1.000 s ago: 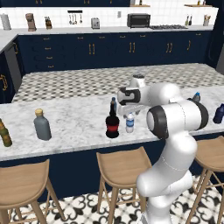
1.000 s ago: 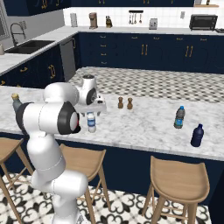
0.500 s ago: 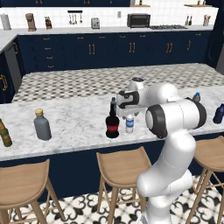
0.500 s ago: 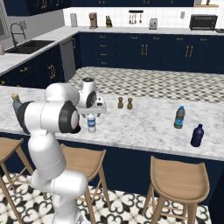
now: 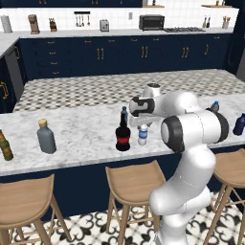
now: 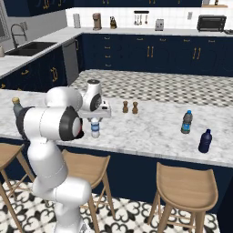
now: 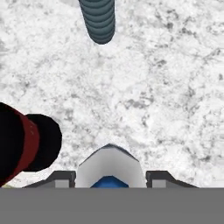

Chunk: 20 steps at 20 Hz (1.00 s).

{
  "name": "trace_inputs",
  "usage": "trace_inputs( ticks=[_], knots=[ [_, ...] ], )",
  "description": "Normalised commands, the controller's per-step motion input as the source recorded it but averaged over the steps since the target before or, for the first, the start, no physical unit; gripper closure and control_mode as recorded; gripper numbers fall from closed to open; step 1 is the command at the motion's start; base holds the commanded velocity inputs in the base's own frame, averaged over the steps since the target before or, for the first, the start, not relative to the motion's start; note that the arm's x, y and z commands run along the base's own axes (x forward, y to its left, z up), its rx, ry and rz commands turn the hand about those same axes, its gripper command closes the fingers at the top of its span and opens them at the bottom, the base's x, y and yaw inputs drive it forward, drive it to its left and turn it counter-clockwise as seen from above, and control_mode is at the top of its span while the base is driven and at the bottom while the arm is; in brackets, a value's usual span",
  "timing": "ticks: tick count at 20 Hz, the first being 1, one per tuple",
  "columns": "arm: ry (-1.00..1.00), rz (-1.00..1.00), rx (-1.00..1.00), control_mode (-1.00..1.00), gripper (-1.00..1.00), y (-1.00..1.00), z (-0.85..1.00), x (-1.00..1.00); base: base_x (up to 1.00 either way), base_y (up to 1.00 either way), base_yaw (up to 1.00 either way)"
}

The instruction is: Move the plastic bottles in the middle to the plastics group, and the glass bottles in the middle to the glass group.

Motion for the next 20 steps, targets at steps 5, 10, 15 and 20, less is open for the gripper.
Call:
trace_inputs(
  ticks=[5,10,15,20],
  knots=[
    [-0.02,-0.21,0.03,-1.0,1.0,-0.35,0.39,-0.42,0.0,0.0,0.0],
    [-0.19,-0.2,-0.06,-1.0,1.0,-0.66,0.15,-0.59,0.0,0.0,0.0],
    [-0.15,-0.2,-0.09,-1.0,1.0,-0.87,0.04,-0.49,0.0,0.0,0.0],
    [-0.08,-0.26,-0.06,-1.0,1.0,-0.85,0.18,-0.17,0.0,0.0,0.0]
  ],
)
